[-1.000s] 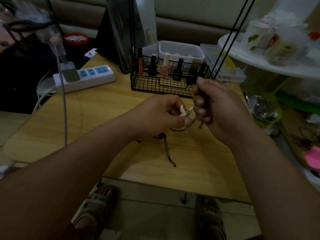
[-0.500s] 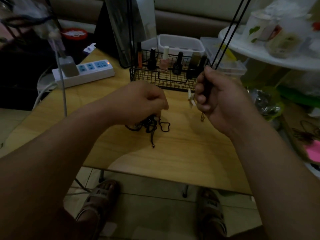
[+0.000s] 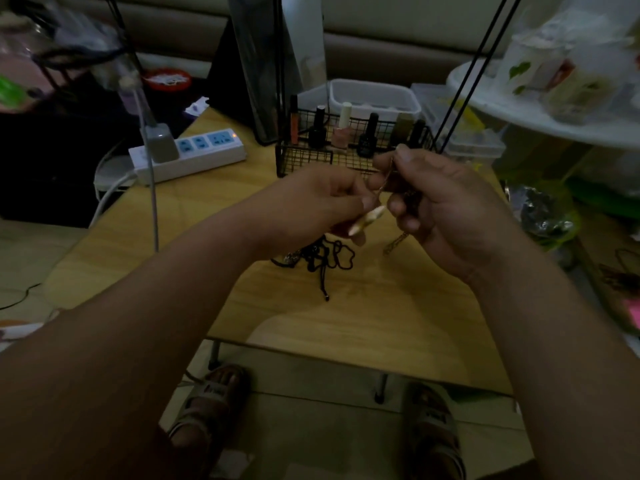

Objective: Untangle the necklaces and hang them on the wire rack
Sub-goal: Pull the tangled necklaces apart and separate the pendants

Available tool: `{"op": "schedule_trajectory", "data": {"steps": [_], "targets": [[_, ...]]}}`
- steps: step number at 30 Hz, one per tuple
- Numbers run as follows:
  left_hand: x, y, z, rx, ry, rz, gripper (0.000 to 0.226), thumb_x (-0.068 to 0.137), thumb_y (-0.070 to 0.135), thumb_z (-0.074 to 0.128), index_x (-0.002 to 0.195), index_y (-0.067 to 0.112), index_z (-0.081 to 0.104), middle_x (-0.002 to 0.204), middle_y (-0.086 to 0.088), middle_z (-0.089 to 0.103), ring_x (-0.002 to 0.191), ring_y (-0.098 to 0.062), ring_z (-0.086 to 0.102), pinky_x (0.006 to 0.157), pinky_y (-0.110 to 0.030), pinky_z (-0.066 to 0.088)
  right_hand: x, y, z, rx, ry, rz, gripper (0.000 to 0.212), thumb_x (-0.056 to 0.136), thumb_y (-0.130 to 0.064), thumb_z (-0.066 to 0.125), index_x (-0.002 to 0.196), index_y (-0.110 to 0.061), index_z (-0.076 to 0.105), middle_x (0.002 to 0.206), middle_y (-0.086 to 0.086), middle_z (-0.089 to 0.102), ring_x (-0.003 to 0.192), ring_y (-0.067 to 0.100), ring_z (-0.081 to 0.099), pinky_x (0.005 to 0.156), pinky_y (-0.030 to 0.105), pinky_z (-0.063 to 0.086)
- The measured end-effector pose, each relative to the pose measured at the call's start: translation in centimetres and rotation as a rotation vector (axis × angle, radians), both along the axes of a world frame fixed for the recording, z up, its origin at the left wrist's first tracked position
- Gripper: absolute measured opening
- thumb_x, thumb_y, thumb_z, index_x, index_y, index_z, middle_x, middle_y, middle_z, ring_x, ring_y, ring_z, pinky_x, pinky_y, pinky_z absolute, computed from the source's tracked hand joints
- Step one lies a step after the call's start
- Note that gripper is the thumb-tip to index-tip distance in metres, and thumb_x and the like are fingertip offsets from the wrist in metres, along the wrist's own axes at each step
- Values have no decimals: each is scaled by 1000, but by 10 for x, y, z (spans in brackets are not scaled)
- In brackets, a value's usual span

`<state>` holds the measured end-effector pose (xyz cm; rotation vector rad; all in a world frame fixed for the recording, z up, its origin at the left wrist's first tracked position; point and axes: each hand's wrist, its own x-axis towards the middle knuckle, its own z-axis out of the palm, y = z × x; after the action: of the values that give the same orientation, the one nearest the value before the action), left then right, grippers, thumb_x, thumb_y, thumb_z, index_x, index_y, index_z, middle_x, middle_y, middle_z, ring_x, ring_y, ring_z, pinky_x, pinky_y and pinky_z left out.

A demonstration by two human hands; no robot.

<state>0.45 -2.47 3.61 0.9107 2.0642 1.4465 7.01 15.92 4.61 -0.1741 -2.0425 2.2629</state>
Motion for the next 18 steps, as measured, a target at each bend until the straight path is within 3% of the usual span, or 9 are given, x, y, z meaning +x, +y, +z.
{"op": "schedule_trajectory", "data": {"steps": [2,4,7,9,12,15,18], "targets": [[1,2,1,78,-136,16,16,105,10,56,95,8,67,89,-9,70,82,-20,71,74,-26,56,1,7,-2,29,-30,-36,23,105,-27,56,103,-11,72,84,4,68,61,11,51,48,20,34],[2,6,3,197,-285,27,21,105,10,52,88,12,63,90,-12,67,86,-25,69,76,-33,58,4,14,-3,48,-92,-52,25,105,-29,56,99,-11,72,75,0,64,60,10,49,48,21,34],[4,10,6,310,-394,87,25,105,13,41,85,10,55,83,-12,64,83,-31,69,73,-35,59,10,22,-3,93,-196,-30,30,106,-33,54,99,-9,71,72,1,61,57,10,49,47,22,33],[4,11,8,363,-441,106,26,103,16,36,81,13,50,75,-8,57,71,-26,63,70,-36,59,15,26,-3,85,-235,-7,32,107,-32,51,101,-7,71,73,3,64,57,11,49,45,21,33],[4,12,10,402,-452,129,27,103,22,39,77,19,44,69,-1,46,58,-17,47,66,-35,51,21,33,-1,70,-234,68,24,105,-17,50,105,-6,72,81,7,69,59,12,49,44,21,33],[5,14,8,415,-403,167,25,105,22,47,80,21,49,69,2,46,57,-13,42,64,-31,48,25,39,0,154,-191,159,19,95,0,61,108,-8,72,88,8,72,63,11,50,49,21,35],[7,15,7,396,-364,166,28,103,13,53,76,20,53,72,1,53,56,-13,43,62,-30,48,30,44,2,133,-128,171,29,85,-4,70,114,-7,69,91,8,74,67,11,55,53,20,42]]}}
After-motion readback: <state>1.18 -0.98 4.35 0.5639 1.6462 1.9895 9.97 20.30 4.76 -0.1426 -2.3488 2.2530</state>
